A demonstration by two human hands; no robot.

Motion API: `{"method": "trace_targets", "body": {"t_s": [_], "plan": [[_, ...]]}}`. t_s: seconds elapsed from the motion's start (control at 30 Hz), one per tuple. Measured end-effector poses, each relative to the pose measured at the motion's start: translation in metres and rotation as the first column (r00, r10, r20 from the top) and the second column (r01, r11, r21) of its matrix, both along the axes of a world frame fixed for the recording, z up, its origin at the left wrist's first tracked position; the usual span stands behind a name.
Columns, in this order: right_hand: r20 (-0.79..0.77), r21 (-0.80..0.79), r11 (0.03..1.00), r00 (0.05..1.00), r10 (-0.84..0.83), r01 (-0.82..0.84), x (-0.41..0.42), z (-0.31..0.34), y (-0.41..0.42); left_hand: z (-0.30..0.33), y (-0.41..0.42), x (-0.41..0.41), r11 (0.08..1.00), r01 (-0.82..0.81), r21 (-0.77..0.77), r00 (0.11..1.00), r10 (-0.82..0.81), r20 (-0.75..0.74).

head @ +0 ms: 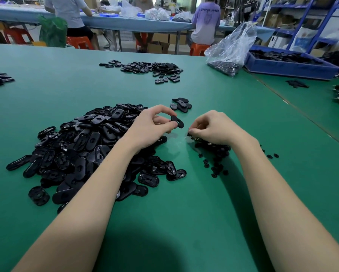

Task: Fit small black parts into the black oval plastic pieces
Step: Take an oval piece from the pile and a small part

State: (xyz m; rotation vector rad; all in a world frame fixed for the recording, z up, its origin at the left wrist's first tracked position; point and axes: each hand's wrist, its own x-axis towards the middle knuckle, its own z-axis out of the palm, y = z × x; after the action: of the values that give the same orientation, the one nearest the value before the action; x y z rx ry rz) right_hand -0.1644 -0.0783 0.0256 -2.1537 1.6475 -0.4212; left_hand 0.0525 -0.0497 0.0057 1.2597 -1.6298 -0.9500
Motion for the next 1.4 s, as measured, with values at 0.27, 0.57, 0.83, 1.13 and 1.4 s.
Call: {"method": "trace_targets", "body": {"t_s": [0.27,0.57,0.83,1.13,1.4], "plan": [[0.543,0.104,0.995,0.837,-0.064,0.009,0.008,0.014,0.008,0.001,0.000,0.001,1.000,-0.007,-0.011,1.000,0.007,-0.021],[0.488,0.099,0.995,0.869,-0.075,0.031,0.023,0.017,0.011,0.001,0.002,0.001,0.999,-0.015,-0.033,1.000,0.014,-0.021],[0.498,0.108,0.990,0.857,-0.130,0.088,0.029,0.016,0.012,0.003,0.002,0.000,0.999,-0.017,-0.045,1.000,0.016,-0.014],[0.478,0.110,0.984,0.860,-0.178,0.143,0.035,0.015,0.013,0.000,0.001,-0.002,0.998,-0.041,-0.042,0.999,0.040,-0.014],[0.514,0.162,0.972,0.826,-0.231,0.171,0.029,0.007,0.007,-0.002,0.001,-0.004,0.998,-0.054,-0.043,0.998,0.053,-0.033]]}}
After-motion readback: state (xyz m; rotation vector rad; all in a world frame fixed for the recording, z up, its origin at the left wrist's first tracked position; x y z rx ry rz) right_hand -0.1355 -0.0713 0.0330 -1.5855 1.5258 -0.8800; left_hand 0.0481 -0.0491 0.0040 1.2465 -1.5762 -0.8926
